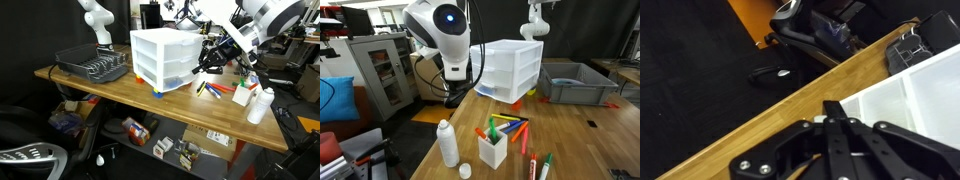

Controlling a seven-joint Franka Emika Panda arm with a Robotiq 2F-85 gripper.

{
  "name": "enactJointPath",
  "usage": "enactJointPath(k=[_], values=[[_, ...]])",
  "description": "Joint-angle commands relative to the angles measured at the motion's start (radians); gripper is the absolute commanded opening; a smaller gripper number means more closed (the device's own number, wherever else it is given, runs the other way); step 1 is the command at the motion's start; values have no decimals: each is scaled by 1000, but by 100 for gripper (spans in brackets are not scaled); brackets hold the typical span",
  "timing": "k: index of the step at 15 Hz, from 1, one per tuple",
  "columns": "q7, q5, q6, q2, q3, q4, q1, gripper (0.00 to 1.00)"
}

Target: Close the middle drawer of the small white cabinet

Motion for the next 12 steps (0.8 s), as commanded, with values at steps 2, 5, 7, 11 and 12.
enactJointPath(k=[2,5,7,11,12], values=[[75,-98,51,-70,26,-64,19,1],[123,-152,81,-109,41,-104,35,1],[123,-153,84,-109,38,-104,33,1],[123,-154,85,-109,38,-104,33,1],[123,-154,85,-109,38,-104,33,1]])
